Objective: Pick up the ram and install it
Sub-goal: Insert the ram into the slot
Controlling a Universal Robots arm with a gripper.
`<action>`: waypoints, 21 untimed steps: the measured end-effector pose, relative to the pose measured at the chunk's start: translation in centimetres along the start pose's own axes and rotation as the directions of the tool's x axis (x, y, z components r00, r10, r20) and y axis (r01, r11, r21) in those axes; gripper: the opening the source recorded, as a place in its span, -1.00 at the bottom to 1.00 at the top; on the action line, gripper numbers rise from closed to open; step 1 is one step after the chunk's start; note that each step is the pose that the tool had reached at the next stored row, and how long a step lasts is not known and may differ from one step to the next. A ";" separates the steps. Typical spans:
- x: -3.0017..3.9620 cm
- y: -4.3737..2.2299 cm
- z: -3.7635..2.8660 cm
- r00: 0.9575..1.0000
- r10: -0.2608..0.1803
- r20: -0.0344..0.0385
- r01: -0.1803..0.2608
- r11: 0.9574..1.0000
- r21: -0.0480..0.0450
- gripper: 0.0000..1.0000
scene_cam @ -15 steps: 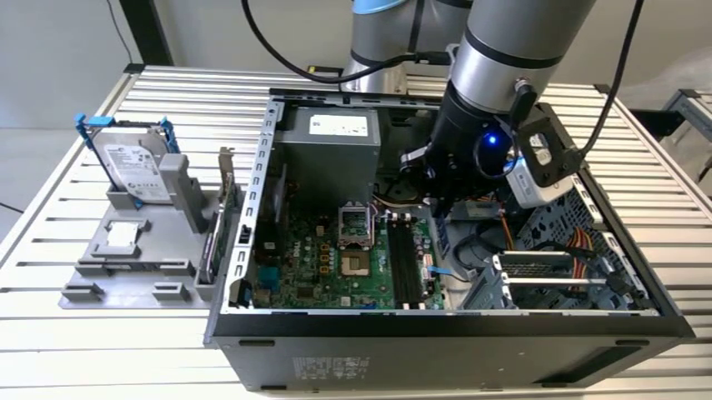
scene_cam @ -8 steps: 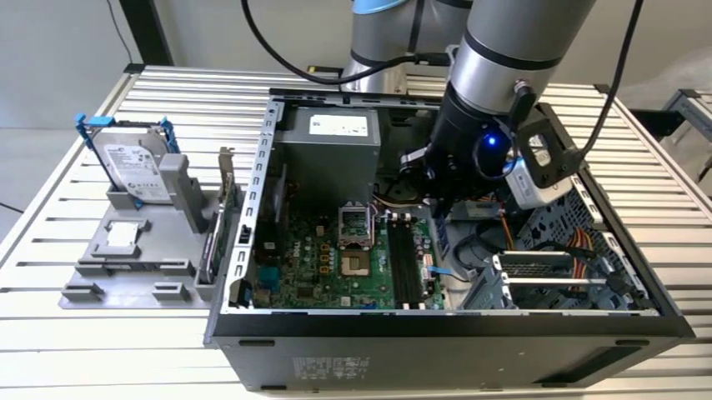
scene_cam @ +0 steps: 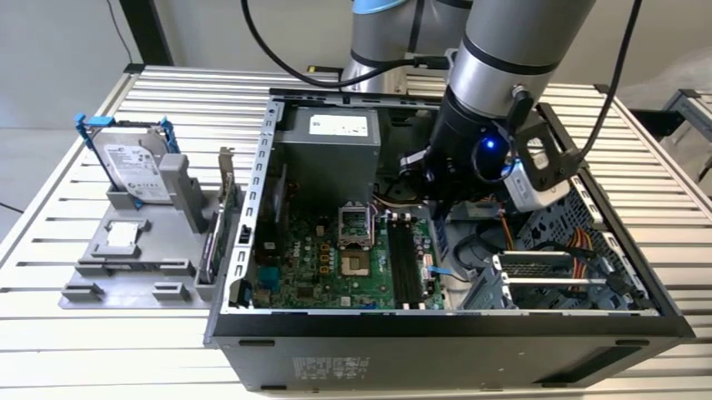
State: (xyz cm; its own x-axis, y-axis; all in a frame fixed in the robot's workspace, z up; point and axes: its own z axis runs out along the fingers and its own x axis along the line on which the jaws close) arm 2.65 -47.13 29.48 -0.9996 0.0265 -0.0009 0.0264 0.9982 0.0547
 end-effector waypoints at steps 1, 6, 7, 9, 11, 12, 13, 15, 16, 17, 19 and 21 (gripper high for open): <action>0.00 0.00 0.05 1.000 0.000 0.000 0.000 1.000 0.000 -1.00; 0.00 -0.01 0.19 1.000 0.000 0.000 0.000 1.000 0.001 -1.00; 0.00 -0.01 0.22 1.000 0.000 0.000 0.000 1.000 0.000 -1.00; 0.00 -0.01 0.23 1.000 0.000 0.000 0.000 1.000 0.000 -1.00; 0.00 -0.01 0.24 1.000 0.000 0.000 0.000 1.000 0.000 -1.00; 0.00 -0.01 0.24 1.000 0.000 0.000 0.000 1.000 0.000 -1.00; 0.00 -0.01 0.25 1.000 0.000 0.000 0.000 1.000 0.000 -1.00; 0.00 -0.01 0.31 1.000 0.000 0.000 0.000 1.000 0.000 -1.00; 0.00 -0.02 0.33 1.000 0.000 0.000 0.000 1.000 0.000 -1.00; 0.00 -0.02 0.43 1.000 0.000 0.000 0.000 1.000 0.000 -1.00; 0.00 -0.03 0.49 1.000 0.000 0.000 0.000 1.000 0.000 -1.00; 0.00 -0.03 0.57 1.000 0.000 0.000 0.000 1.000 0.000 -1.00</action>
State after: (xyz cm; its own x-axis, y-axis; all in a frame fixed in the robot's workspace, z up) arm 2.65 -47.12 28.91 -0.9996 0.0265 -0.0009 0.0264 0.9981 0.0548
